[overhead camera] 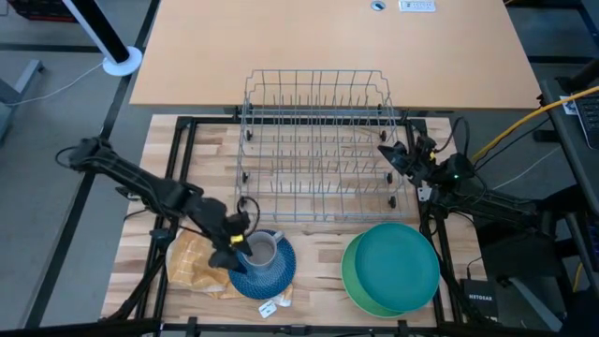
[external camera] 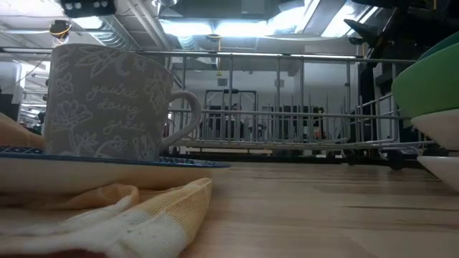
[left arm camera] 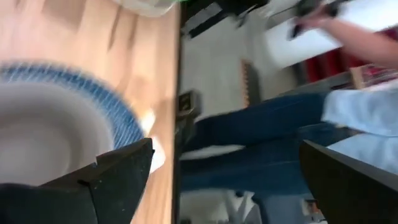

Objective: Sort dishes
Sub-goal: Move the mug to the middle left of the table

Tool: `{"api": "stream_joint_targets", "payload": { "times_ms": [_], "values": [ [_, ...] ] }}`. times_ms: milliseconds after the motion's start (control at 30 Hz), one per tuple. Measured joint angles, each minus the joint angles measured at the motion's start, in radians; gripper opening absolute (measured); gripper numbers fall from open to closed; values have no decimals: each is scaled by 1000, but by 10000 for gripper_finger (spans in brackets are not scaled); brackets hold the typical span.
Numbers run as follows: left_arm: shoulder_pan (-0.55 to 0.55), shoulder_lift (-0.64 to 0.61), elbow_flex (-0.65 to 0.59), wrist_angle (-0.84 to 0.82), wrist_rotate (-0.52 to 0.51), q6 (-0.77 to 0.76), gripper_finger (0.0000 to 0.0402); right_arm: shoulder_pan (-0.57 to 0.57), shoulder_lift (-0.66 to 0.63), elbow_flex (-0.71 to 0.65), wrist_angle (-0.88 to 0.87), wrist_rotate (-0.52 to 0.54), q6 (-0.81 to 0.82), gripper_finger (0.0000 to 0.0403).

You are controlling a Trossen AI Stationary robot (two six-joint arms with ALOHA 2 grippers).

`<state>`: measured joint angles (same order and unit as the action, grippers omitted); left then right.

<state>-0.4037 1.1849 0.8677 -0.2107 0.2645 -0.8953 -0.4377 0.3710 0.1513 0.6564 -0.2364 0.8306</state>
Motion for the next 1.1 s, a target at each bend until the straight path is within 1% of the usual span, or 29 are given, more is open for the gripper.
{"api": "stream_joint_targets", "payload": {
  "times_ms": [100, 167, 233, 300, 467, 567, 667, 900, 1100],
  "values": [
    [-17, 36, 66, -169, -38, -91, 359, 0, 0, 0, 0, -42, 61, 183],
    [-27, 48, 91, -258, -69, -158, 345, 0, 0, 0, 0, -52, 98, 183],
    [-37, 50, 102, -304, -121, -208, 332, 0, 0, 0, 0, -53, 113, 183],
    [-42, 49, 104, -317, -177, -254, 323, 0, 0, 0, 0, -54, 113, 183],
    [-48, 53, 105, -422, -297, -318, 309, 0, 0, 0, 0, -54, 114, 183],
    [-48, 62, 105, -531, -314, -360, 309, 0, 0, 0, 0, -69, 115, 183],
    [-48, 77, 104, -603, -315, -391, 310, 0, 0, 0, -1, -94, 115, 183],
    [-48, 161, 104, -547, -342, -380, 310, 0, 0, 0, -3, -119, 115, 183],
    [-47, 272, 104, -542, -347, -425, 310, 0, 0, 0, -3, -119, 115, 183]
  ]
}}
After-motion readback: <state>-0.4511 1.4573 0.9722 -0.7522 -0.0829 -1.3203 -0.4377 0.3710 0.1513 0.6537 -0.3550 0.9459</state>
